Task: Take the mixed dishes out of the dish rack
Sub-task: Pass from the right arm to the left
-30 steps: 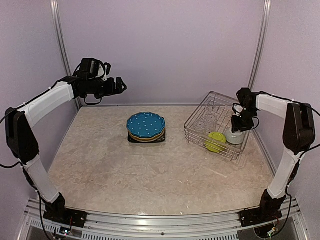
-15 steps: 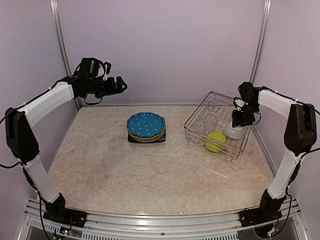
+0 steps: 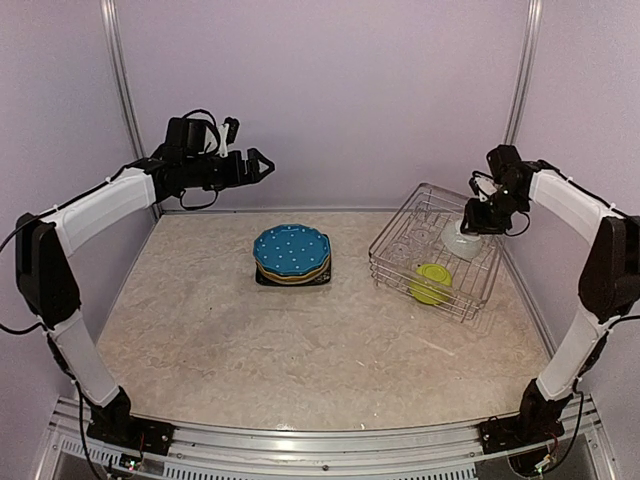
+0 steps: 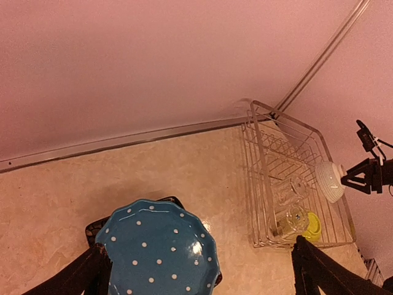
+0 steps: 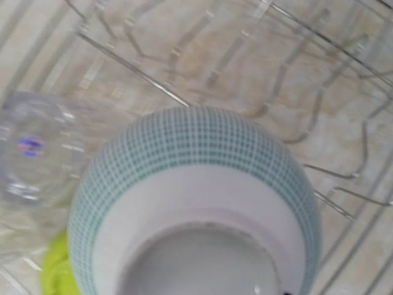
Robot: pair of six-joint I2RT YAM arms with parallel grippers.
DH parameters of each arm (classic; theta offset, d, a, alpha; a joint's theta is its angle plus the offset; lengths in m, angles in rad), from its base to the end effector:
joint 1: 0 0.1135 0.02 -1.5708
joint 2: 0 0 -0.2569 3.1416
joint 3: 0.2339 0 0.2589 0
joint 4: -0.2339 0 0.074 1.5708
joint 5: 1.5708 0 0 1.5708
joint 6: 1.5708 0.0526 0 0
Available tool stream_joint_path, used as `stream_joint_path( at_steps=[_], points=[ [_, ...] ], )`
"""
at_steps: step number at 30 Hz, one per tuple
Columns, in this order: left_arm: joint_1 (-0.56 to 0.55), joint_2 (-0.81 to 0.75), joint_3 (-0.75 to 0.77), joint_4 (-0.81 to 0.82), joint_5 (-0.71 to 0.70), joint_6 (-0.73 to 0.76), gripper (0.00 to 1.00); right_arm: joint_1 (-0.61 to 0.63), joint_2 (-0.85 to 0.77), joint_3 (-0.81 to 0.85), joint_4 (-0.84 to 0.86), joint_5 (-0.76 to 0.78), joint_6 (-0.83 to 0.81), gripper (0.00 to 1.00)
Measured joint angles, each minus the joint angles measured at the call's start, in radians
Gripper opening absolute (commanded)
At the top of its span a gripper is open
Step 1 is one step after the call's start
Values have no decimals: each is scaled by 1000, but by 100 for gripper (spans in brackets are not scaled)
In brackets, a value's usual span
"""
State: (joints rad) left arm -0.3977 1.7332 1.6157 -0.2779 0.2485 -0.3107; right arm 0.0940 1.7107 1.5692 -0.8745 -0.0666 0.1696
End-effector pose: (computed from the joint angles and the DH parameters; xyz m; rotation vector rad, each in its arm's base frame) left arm 0.3951 -0.1800 0.3489 0.2551 2.0053 -0.7015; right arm 0.3782 0.0392 0.2843 0.0735 2.5933 0.1827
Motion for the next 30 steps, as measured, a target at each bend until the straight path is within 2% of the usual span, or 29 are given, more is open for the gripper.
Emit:
stream_joint_path(
  at_steps=[13, 21, 30],
  points=[
    [-150, 206, 39, 191, 311, -157, 93, 0, -111, -78, 163, -231, 138, 24],
    [-229, 296, 54, 333, 428, -276, 88, 9, -161, -164, 298, -370, 257, 24],
    [-256, 349, 78, 484, 521, -418, 88, 84, -169, -205, 420, -437, 356, 23]
  ],
)
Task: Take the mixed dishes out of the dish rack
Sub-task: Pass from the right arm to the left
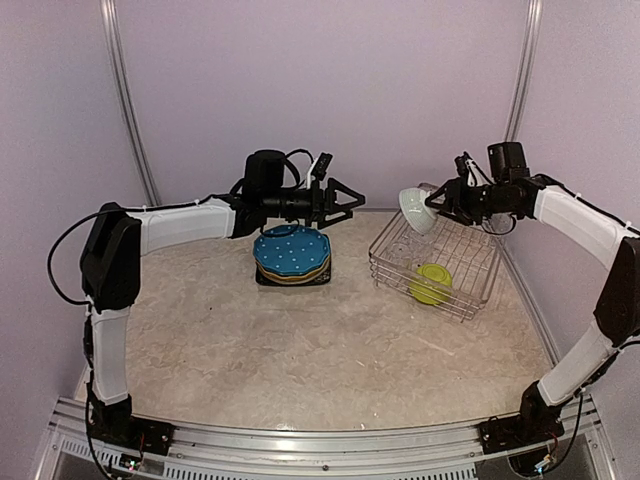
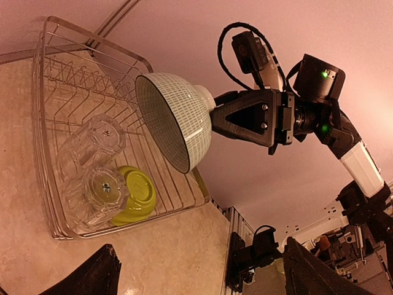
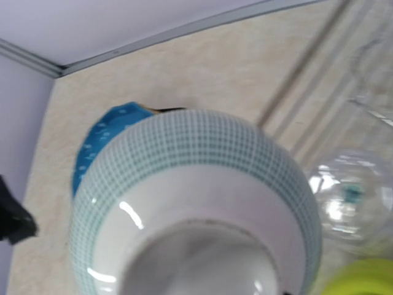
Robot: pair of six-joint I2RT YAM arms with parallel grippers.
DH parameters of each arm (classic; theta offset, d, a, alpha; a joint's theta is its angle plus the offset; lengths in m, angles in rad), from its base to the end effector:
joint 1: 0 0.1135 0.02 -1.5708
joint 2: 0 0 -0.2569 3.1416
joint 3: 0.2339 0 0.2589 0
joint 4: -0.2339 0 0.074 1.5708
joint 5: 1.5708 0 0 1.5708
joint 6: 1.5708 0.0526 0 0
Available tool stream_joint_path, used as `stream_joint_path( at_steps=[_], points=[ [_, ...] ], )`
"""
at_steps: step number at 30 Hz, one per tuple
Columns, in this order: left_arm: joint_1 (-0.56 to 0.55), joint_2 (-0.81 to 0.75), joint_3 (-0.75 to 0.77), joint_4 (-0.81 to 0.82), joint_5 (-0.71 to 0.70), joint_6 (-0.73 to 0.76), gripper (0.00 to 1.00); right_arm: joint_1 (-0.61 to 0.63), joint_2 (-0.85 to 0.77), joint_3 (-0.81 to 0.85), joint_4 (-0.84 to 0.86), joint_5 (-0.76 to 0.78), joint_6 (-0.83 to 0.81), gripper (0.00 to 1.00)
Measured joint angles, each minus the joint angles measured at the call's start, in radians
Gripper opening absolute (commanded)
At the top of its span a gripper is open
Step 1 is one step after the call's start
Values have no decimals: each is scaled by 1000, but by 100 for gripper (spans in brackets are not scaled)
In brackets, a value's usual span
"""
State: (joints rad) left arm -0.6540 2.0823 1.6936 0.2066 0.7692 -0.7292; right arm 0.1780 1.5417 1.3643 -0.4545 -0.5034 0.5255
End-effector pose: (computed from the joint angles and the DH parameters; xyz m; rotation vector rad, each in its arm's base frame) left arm 0.3837 -0.3402 0.2774 0.5735 1.9397 -1.6155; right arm 0.3576 0.0901 0.3140 0.1001 2.2707 0.9380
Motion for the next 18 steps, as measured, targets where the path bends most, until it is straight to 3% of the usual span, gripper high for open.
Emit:
stream_joint_path(
  at_steps=[13, 18],
  points=[
    [-22, 14, 0, 132, 61, -115, 79, 126, 2, 0, 141, -54, 88, 21],
    [-22, 14, 0, 163, 72, -140, 69, 158, 10, 0, 190, -76, 116, 21]
  ],
)
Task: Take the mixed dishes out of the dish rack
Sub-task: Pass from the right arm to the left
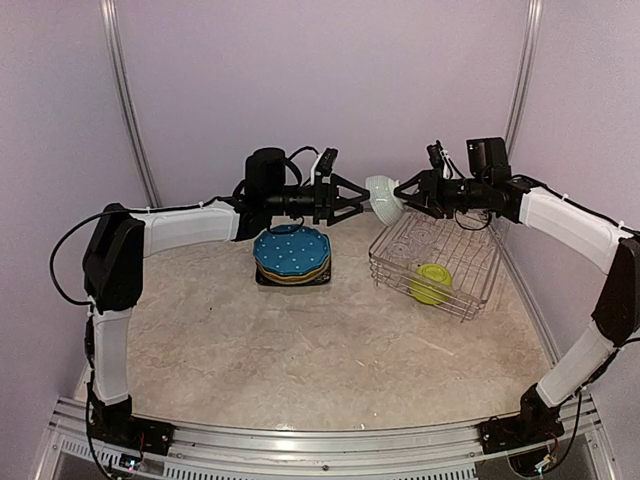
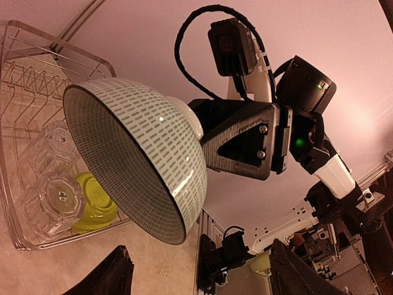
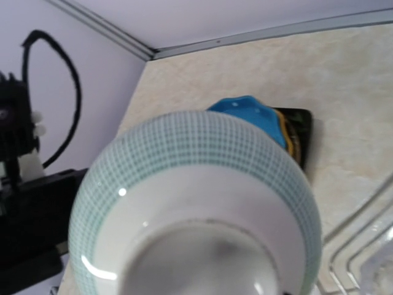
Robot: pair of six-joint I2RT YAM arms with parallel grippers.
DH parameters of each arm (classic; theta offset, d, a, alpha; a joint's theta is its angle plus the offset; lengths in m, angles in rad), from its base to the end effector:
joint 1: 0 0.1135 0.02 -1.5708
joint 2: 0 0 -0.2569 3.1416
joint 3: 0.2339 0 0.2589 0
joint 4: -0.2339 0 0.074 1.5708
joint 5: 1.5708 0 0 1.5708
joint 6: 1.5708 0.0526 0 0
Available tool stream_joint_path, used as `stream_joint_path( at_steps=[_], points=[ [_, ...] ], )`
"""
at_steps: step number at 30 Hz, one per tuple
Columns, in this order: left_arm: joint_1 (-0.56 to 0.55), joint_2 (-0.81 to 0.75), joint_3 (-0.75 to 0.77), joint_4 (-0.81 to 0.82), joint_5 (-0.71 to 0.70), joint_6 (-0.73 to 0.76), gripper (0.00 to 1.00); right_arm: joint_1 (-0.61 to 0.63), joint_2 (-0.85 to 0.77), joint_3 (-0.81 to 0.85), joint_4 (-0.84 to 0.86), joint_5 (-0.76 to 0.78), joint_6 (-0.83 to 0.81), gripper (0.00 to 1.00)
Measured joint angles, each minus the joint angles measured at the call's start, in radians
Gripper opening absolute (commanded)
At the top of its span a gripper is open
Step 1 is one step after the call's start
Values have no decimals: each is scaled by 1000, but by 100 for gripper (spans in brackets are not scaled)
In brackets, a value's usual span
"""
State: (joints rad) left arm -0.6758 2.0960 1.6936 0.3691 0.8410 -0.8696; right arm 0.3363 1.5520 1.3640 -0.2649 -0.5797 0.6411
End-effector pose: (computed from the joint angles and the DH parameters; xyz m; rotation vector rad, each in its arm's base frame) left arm 0.3758 -0.3515 0.2887 0.5964 1.8533 -1.7787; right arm 0.3491 0.1526 0.3306 -0.0690 2.1553 1.1807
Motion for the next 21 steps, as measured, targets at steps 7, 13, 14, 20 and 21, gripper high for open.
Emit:
stream_joint_path(
  at_steps=[7, 13, 14, 20, 21],
  points=[
    [0, 0, 0, 52, 30, -37, 49, 27, 10, -3, 63, -34, 31, 21],
    [0, 0, 0, 127, 67, -87, 34, 40, 10, -24, 125, -70, 58, 21],
    [0, 0, 0, 139, 72, -93, 31, 41, 11, -27, 134, -77, 63, 21],
    [10, 0, -6, 181, 83, -138, 7, 43, 11, -49, 204, -116, 95, 21],
    [12, 0, -8, 187, 83, -145, 3, 43, 11, -55, 218, -123, 101, 21]
  ],
)
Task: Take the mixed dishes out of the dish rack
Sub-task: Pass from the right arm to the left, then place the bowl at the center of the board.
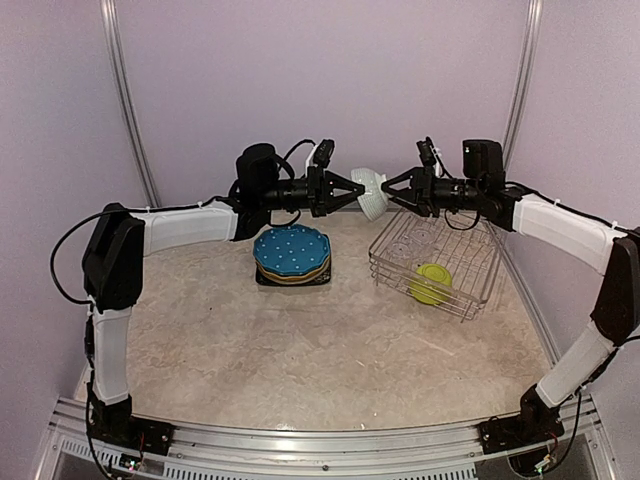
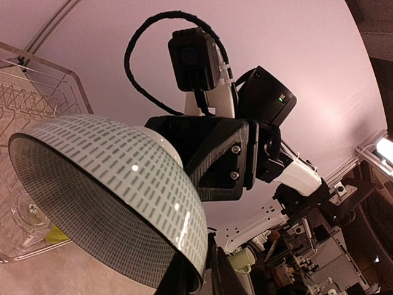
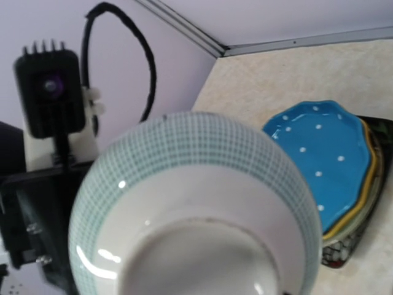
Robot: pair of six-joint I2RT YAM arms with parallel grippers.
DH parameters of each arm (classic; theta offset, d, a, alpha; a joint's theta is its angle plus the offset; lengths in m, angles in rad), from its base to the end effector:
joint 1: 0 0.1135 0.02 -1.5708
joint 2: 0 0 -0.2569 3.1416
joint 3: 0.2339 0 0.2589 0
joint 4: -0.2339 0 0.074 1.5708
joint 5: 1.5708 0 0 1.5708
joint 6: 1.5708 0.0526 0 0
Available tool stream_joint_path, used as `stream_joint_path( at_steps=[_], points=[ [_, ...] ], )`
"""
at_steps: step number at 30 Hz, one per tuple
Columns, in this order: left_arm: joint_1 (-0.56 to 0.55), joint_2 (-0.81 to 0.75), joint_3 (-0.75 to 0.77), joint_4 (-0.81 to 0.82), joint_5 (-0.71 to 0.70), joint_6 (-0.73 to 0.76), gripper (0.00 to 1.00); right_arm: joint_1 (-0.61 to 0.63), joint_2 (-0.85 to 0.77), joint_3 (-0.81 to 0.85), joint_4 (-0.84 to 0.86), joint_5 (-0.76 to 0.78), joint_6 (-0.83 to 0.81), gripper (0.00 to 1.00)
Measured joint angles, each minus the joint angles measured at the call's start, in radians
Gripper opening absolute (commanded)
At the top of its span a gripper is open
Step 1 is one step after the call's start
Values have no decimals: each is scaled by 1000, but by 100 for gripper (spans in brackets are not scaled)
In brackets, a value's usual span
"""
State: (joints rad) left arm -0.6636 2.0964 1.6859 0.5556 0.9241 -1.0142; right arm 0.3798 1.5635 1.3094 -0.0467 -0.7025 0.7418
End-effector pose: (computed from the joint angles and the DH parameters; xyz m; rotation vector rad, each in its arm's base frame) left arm 0.3746 -0.3462 0.3055 0.6308 1.7425 -1.9163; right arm 0.3459 0.1747 0.3313 -0.1696 2.0466 1.3922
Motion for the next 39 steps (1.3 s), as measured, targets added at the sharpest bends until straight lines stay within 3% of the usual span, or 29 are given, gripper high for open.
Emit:
stream_joint_path(
  at_steps=[3, 11, 13, 21, 35, 39],
  points=[
    [6, 0, -4, 22, 6, -8, 0, 2, 0, -13, 24, -17, 19, 27],
    [13, -3, -25, 35, 8, -14, 0, 4, 0, -31, 53, -19, 34, 85],
    [16, -7, -39, 15, 7, -8, 0, 4, 0, -31, 60, -13, 27, 94],
    [79, -112, -125, -217, -31, 100, 0, -17, 0, -21, 38, 3, -10, 97],
    [293, -411, -116, -947, -192, 401, 0, -65, 0, 49, -129, 31, -142, 98],
    [340, -455, -113, -1153, -303, 482, 0, -68, 0, 92, -202, 50, -203, 98]
  ],
)
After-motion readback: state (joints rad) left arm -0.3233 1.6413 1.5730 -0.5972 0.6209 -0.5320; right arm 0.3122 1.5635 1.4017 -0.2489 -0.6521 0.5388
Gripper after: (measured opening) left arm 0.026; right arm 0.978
